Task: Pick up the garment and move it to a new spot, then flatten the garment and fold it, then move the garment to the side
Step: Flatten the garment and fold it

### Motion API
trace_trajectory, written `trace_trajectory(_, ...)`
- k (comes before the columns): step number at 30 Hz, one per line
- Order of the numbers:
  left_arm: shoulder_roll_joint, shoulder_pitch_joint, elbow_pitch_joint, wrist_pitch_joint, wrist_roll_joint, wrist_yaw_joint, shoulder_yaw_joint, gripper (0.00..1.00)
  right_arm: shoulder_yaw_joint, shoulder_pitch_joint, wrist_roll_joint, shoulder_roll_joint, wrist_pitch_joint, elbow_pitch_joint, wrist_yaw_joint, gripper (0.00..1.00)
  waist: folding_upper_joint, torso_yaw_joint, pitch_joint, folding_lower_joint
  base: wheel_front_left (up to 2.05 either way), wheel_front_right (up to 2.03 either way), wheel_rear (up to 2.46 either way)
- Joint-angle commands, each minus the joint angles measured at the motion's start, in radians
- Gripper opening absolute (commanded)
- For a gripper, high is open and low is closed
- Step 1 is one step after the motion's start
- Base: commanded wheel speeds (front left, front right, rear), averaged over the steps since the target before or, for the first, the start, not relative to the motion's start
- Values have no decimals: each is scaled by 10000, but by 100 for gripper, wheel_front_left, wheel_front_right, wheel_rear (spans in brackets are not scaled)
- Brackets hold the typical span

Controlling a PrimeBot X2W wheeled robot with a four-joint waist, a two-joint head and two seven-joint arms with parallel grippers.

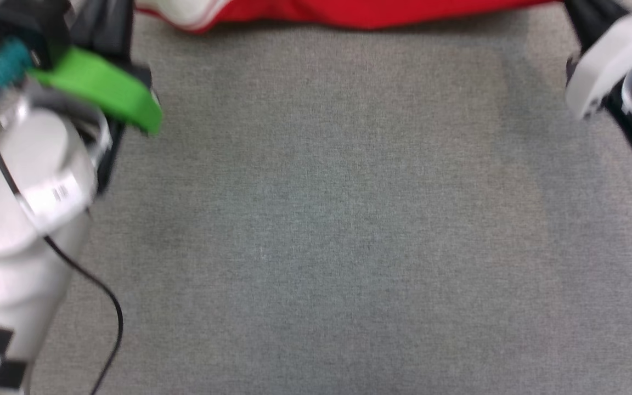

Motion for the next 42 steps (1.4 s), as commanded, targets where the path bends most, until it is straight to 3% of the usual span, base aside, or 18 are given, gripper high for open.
trace_trajectory(1,145,846,-311,-59,18,138,-60,0,180,555,191,-166,13,-216,-7,0,-1,117,-862,0,0,0,0)
trace_trajectory(14,532,6883,-2770,284,-746,1565,-655,0,829,4994,1517,-1670,669,-2253,-7,0,-1,279,-2829,0,0,0,0)
trace_trajectory(20,365,8767,-3258,357,-1297,2106,-863,0,80,7273,1905,-2173,838,-3153,-7,0,-1,270,-3441,0,0,0,0)
trace_trajectory(27,471,10271,-3699,747,-1817,2311,-1187,0,-1220,9661,1905,-2532,1187,-4078,-7,0,-1,292,-3916,0,0,0,0)
trace_trajectory(28,516,10655,-3891,872,-1915,2378,-1316,0,-1844,10573,1802,-2451,1466,-4513,-7,0,-1,294,-3976,0,0,0,0)
trace_trajectory(35,599,10103,-3806,762,-1464,2259,-1428,0,-3153,11422,1336,-1903,2229,-5246,-7,0,-1,321,-3878,0,0,0,0)
trace_trajectory(42,810,7992,-3214,880,-877,1525,-1328,0,-4403,10761,1091,-1319,2963,-5830,-7,0,-1,175,-3326,0,0,0,0)
